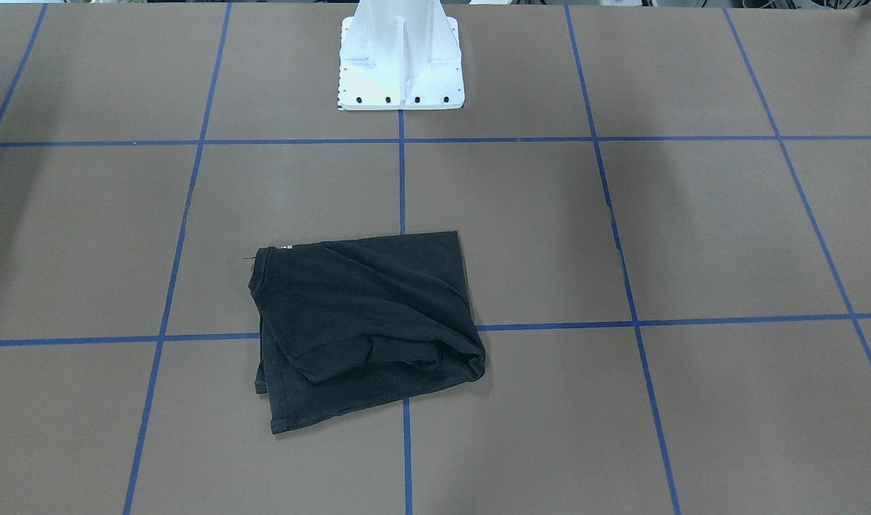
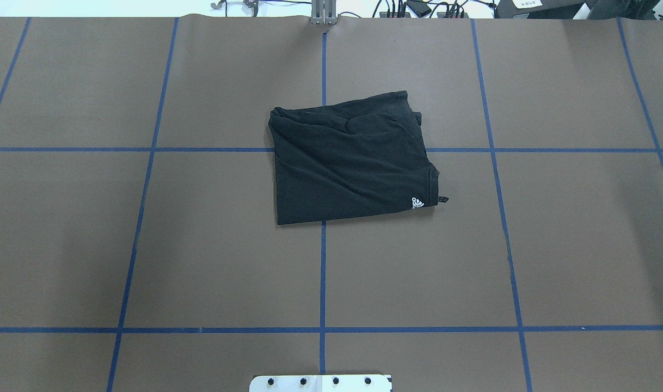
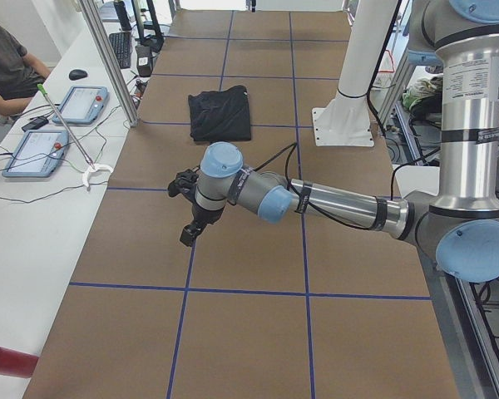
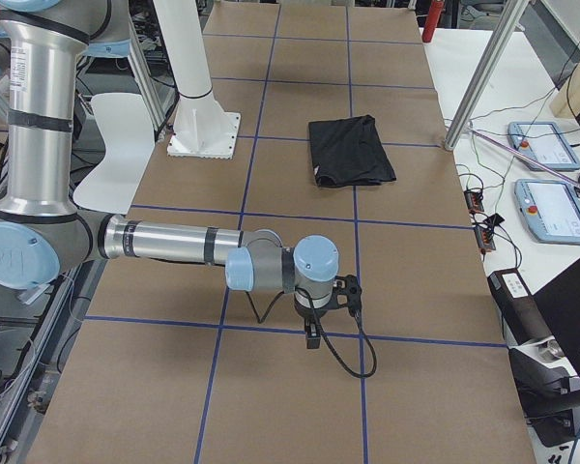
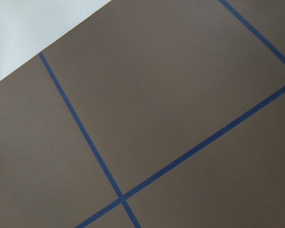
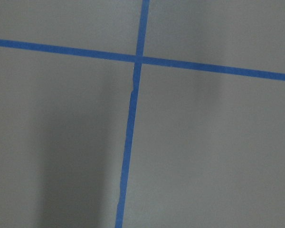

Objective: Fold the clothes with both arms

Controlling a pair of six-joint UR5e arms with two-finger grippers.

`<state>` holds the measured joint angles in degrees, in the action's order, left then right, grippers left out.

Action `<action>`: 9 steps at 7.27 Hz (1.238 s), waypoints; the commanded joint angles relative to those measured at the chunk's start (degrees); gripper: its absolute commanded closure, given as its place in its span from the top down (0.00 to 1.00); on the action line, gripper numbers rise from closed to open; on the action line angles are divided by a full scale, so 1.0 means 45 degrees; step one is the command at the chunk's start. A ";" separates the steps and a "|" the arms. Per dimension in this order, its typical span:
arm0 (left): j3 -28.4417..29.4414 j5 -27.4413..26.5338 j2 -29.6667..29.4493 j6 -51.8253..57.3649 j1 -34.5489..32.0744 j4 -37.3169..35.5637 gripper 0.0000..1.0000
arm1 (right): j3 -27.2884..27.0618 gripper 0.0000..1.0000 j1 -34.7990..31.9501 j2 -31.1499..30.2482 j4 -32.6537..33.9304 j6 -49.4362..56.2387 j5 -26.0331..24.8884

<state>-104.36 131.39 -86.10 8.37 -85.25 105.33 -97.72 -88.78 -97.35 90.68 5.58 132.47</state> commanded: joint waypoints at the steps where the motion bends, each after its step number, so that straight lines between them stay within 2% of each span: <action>1: 0.0103 0.1017 0.0148 -0.0043 -0.0508 -0.1219 0.99 | -0.2084 1.00 -0.0329 0.0460 0.3763 0.0967 -0.0082; 4: 0.0356 0.0901 0.0150 -0.0101 -0.0508 -0.1220 0.99 | -0.2834 1.00 -0.0330 0.0597 0.4322 0.0734 -0.0064; 7: 0.0242 0.0979 0.0150 -0.0102 -0.0528 -0.1239 0.99 | -0.2776 1.00 -0.0330 0.0716 0.4341 0.0752 0.0035; 9: -0.0905 0.0902 0.0985 -0.0082 -0.0742 -0.1181 0.99 | -0.2700 1.00 -0.0330 0.0598 0.4205 0.0713 0.0891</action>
<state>-105.50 135.77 -83.89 7.92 -88.22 99.90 -110.05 -90.26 -94.50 109.85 8.89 134.53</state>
